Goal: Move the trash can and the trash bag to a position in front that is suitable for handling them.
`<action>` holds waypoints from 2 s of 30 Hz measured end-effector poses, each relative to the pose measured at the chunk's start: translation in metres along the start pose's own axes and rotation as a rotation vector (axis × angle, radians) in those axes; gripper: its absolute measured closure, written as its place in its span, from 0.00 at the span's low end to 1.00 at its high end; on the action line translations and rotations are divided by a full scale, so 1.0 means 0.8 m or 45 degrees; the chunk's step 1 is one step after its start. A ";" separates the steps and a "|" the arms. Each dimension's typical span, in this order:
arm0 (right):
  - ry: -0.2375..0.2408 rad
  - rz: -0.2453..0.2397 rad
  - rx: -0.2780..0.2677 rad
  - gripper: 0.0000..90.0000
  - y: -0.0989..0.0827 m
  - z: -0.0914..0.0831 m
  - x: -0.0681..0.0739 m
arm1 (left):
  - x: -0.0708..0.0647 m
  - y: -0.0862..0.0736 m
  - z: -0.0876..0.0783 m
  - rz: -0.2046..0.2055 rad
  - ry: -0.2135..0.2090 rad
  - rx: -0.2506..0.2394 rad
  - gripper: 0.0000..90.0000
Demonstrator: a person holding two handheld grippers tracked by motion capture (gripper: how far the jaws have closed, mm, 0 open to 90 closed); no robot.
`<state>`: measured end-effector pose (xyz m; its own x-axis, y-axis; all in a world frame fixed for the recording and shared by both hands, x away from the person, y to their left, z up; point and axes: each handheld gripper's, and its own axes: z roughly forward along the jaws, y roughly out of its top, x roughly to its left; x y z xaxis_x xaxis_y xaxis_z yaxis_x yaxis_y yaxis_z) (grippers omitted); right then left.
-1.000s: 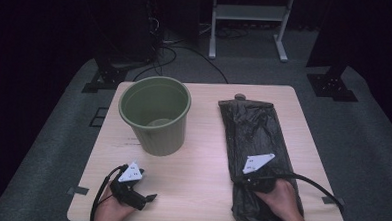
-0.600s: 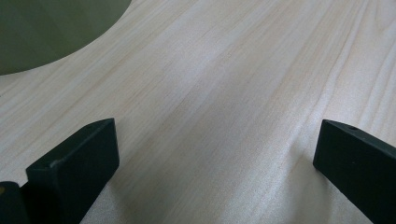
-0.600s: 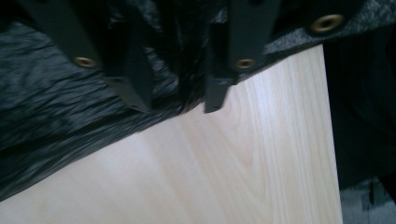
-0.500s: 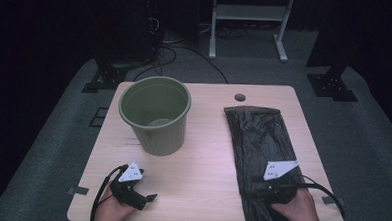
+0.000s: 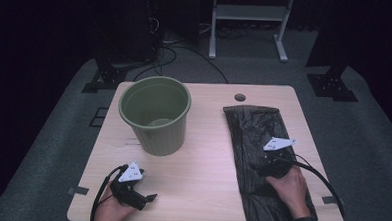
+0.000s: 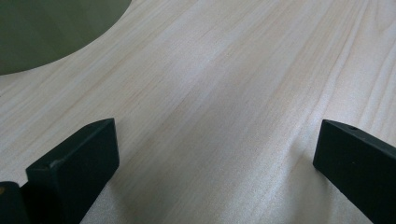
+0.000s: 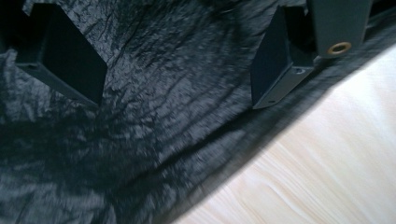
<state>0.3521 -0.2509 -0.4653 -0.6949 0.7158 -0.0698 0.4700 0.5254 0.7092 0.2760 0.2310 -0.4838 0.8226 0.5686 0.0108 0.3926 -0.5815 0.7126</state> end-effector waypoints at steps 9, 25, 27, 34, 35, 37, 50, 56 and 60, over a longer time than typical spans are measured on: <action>0.037 -0.032 0.008 0.18 -0.008 0.016 -0.003 | 0.000 0.000 0.000 0.000 0.000 0.000 0.00; 0.273 -0.133 -0.056 0.16 0.008 0.042 0.018 | 0.000 0.000 0.000 0.001 0.002 0.001 0.00; 0.274 -0.130 -0.056 0.16 0.008 0.043 0.018 | 0.000 0.000 0.000 -0.002 0.004 0.001 0.00; 0.273 -0.129 -0.055 0.16 0.008 0.043 0.018 | 0.002 0.001 -0.001 -0.031 0.016 0.002 0.00; 0.273 -0.130 -0.055 0.16 0.008 0.043 0.018 | 0.003 0.002 -0.001 -0.036 0.016 0.009 0.00; 0.273 -0.130 -0.055 0.15 0.008 0.043 0.018 | 0.004 0.003 -0.003 -0.036 0.016 0.018 0.00; 0.273 -0.129 -0.054 0.15 0.008 0.043 0.018 | 0.008 0.029 -0.026 -0.075 -0.024 -0.027 0.00; 0.272 -0.128 -0.055 0.15 0.008 0.043 0.018 | 0.008 0.044 -0.038 -0.072 -0.030 -0.029 0.00; 0.272 -0.128 -0.055 0.15 0.008 0.043 0.018 | 0.011 0.058 -0.047 -0.078 -0.034 -0.035 0.00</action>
<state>0.3636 -0.2217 -0.4858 -0.8386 0.5447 0.0055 0.3723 0.5658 0.7357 0.2859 0.2306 -0.4240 0.8080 0.5868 -0.0518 0.4315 -0.5296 0.7303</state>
